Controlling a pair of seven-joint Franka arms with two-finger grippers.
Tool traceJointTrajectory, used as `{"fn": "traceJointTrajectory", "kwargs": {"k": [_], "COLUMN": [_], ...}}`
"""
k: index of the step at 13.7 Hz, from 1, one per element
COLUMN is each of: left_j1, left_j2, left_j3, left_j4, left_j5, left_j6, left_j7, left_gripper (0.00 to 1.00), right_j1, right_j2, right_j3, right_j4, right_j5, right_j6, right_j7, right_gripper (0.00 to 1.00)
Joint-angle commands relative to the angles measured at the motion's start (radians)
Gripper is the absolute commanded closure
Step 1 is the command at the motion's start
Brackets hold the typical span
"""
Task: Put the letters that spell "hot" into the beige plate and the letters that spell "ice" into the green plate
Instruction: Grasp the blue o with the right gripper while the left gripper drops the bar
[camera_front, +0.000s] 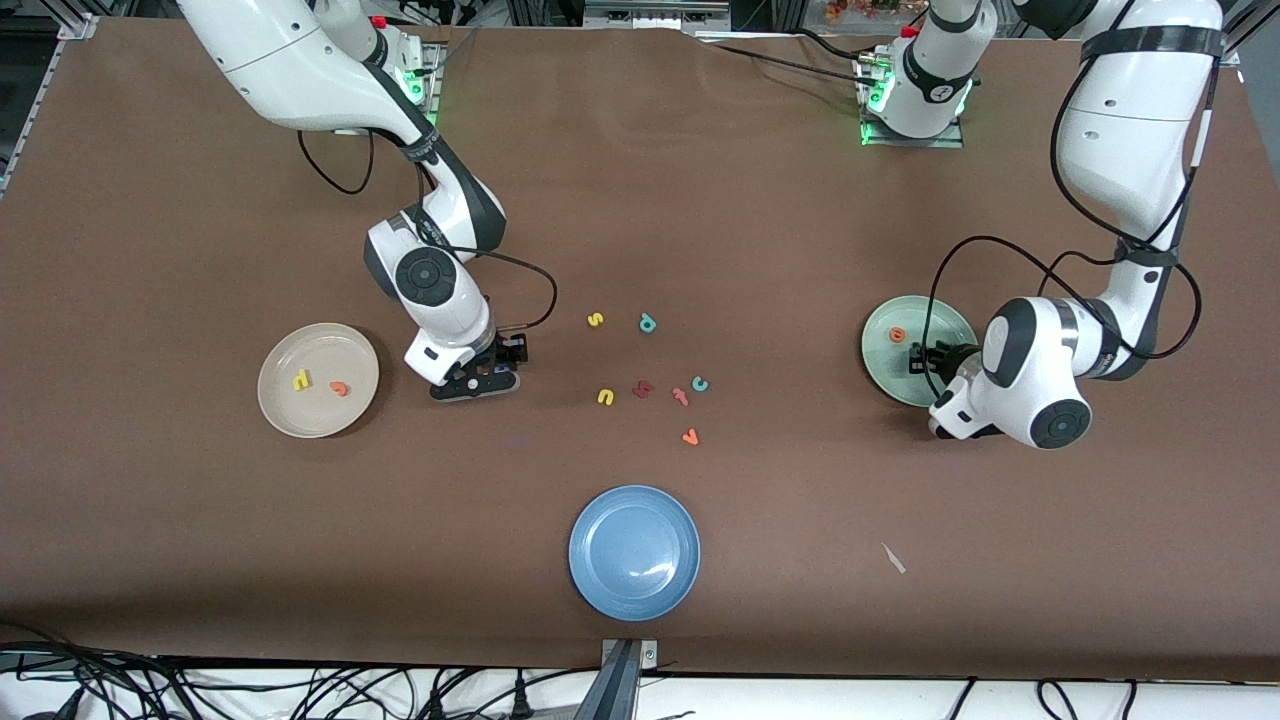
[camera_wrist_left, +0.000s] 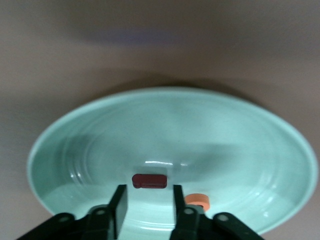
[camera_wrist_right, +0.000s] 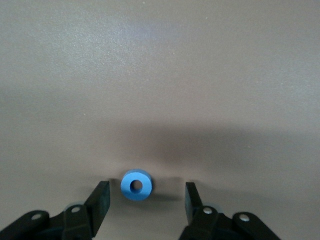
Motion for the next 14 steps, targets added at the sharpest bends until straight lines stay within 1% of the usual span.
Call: {"fn": "traceJointTrajectory", "kwargs": {"k": [1, 2, 3, 4, 6, 7, 8, 10, 11, 13, 14], "left_j1": [-0.001, -0.006, -0.004, -0.004, -0.024, -0.033, -0.053, -0.122, -0.148, -0.225, -0.255], "left_j2": [-0.109, -0.14, -0.159, -0.162, -0.162, -0.157, -0.151, -0.128, -0.108, -0.068, -0.045], "left_j3": [-0.022, -0.03, -0.066, -0.092, -0.146, -0.175, -0.197, -0.198, -0.198, -0.197, -0.197], "left_j4": [0.004, 0.005, 0.011, 0.039, 0.064, 0.086, 0.09, 0.09, 0.09, 0.09, 0.09], "left_j5": [0.01, 0.004, -0.036, -0.082, -0.117, -0.127, -0.133, -0.134, -0.133, -0.124, -0.124], "left_j6": [-0.041, -0.055, -0.055, -0.055, -0.048, -0.037, 0.001, 0.162, 0.235, 0.343, 0.389], "left_j7": [-0.003, -0.032, -0.082, -0.145, -0.303, -0.379, -0.453, -0.603, -0.671, -0.734, -0.739], "left_gripper": [0.0, 0.0, 0.0, 0.0, 0.0, 0.0, 0.01, 0.04, 0.04, 0.11, 0.11], "right_j1": [0.003, 0.003, 0.003, 0.003, 0.003, 0.004, 0.004, 0.004, 0.004, 0.004, 0.004], "right_j2": [0.012, 0.014, 0.014, 0.017, 0.02, 0.02, 0.02, 0.02, 0.02, 0.02, 0.018], "right_j3": [0.002, 0.002, 0.002, 0.002, 0.002, 0.002, 0.002, 0.002, 0.002, 0.002, 0.002], "right_j4": [0.013, 0.012, 0.008, 0.008, 0.008, 0.008, 0.008, 0.008, 0.008, 0.008, 0.008], "right_j5": [-0.023, -0.023, -0.023, -0.023, -0.023, -0.023, -0.023, -0.023, -0.023, -0.023, -0.025], "right_j6": [0.007, 0.012, 0.02, 0.021, 0.021, 0.021, 0.021, 0.021, 0.021, 0.021, 0.02], "right_j7": [0.026, 0.026, 0.028, 0.036, 0.042, 0.042, 0.042, 0.042, 0.042, 0.04, 0.036], "right_gripper": [0.33, 0.34, 0.35, 0.36, 0.47, 0.51, 0.55, 0.61, 0.66, 0.83, 0.85]}}
